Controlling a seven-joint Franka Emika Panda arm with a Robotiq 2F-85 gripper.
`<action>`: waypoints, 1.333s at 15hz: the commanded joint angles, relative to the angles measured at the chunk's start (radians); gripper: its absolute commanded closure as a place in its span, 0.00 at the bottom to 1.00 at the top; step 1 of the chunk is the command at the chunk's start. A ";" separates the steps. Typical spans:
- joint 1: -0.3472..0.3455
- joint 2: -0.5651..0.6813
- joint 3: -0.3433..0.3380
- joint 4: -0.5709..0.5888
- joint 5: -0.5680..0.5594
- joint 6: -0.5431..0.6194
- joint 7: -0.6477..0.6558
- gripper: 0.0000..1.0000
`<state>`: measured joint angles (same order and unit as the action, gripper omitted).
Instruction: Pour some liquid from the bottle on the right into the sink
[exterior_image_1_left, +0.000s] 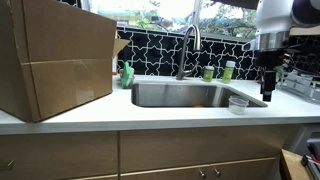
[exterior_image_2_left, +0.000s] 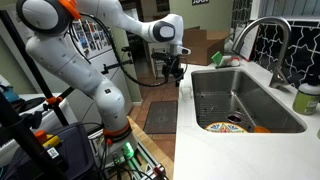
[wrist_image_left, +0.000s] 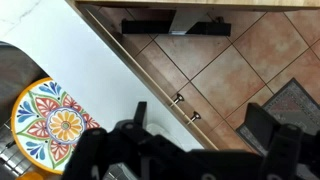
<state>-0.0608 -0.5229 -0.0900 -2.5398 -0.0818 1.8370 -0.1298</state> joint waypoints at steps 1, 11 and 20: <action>0.000 0.001 0.000 0.001 0.000 -0.001 0.000 0.00; -0.137 0.156 -0.059 0.194 -0.122 0.023 0.162 0.00; -0.242 0.304 -0.196 0.453 -0.105 0.017 0.153 0.00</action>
<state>-0.3062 -0.2201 -0.2827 -2.0903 -0.1870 1.8577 0.0242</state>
